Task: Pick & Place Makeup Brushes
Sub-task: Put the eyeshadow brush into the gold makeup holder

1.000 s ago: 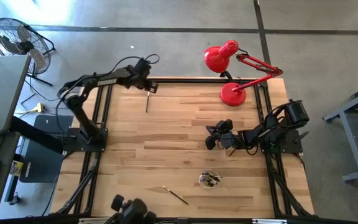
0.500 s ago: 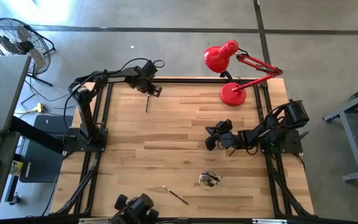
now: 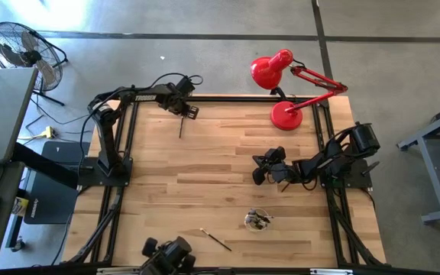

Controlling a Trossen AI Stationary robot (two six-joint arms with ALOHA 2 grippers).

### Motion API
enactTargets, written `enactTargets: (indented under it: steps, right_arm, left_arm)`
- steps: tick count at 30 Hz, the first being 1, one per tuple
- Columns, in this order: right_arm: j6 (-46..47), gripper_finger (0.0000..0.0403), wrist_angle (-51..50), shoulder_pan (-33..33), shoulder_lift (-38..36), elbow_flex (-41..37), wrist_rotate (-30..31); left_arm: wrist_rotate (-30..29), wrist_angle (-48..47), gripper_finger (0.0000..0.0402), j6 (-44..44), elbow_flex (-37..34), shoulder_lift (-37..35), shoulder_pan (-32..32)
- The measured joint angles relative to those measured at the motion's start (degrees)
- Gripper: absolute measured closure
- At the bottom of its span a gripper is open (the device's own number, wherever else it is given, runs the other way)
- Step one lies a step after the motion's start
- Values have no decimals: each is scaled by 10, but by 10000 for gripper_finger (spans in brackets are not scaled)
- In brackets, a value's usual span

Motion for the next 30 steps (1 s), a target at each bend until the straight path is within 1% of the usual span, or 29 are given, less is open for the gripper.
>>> enactTargets:
  steps: [3,5,7,9,11,18,19,25,30]
  right_arm:
    - [0,397,0,0,0,0,0]
    - [0,397,0,0,0,0,0]
    - [0,397,0,0,0,0,0]
    - [0,399,0,0,0,0,0]
    - [0,401,0,0,0,0,0]
    - [0,399,-5,0,0,0,-1]
    - [0,399,-5,0,0,0,-5]
    - [0,401,-5,0,0,0,-35]
    - [15,399,-18,1,0,0,-45]
  left_arm:
    - [-3,4,301,0,-1,1,0]
    - [-2,5,315,5,-1,1,0]
    - [-2,9,341,15,-1,1,0]
    - [-8,15,377,24,-1,2,-1]
    - [-13,19,394,31,-1,2,-7]
    - [5,37,399,59,-1,1,-36]
    - [18,35,400,61,-1,-1,-42]
    - [44,42,401,67,-2,-7,-86]
    - [44,40,401,78,-3,-30,-122]
